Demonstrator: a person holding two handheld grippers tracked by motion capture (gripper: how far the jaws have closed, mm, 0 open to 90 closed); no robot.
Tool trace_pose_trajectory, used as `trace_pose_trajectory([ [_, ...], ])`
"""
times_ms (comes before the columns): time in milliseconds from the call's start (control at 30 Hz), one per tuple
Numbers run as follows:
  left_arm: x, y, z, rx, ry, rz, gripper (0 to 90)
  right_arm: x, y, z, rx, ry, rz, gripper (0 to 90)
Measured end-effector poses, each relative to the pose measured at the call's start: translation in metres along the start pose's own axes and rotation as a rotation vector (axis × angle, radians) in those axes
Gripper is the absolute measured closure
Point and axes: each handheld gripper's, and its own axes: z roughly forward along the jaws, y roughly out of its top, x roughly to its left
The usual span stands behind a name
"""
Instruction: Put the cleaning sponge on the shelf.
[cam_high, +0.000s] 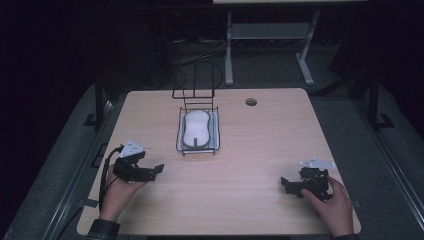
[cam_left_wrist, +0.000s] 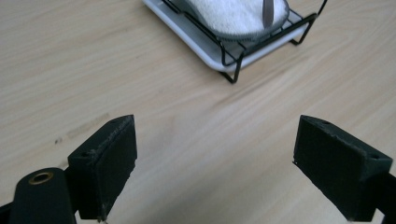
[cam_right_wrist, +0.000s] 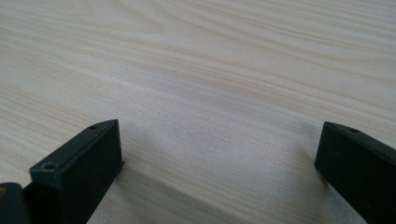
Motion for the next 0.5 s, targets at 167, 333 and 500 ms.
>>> trace_pose_trajectory([
  [167,-0.005,-0.015,-0.004,0.026,0.014,0.012,12.9,0.000,0.000,0.000,0.000,0.000,0.001,0.2],
  [333,-0.011,-0.030,-0.005,0.056,0.034,0.033,12.9,0.000,0.000,0.000,0.001,0.000,0.002,0.2],
  [500,-0.015,-0.041,-0.002,0.096,0.041,0.043,13.1,0.000,0.000,0.000,0.001,0.000,0.002,0.2],
])
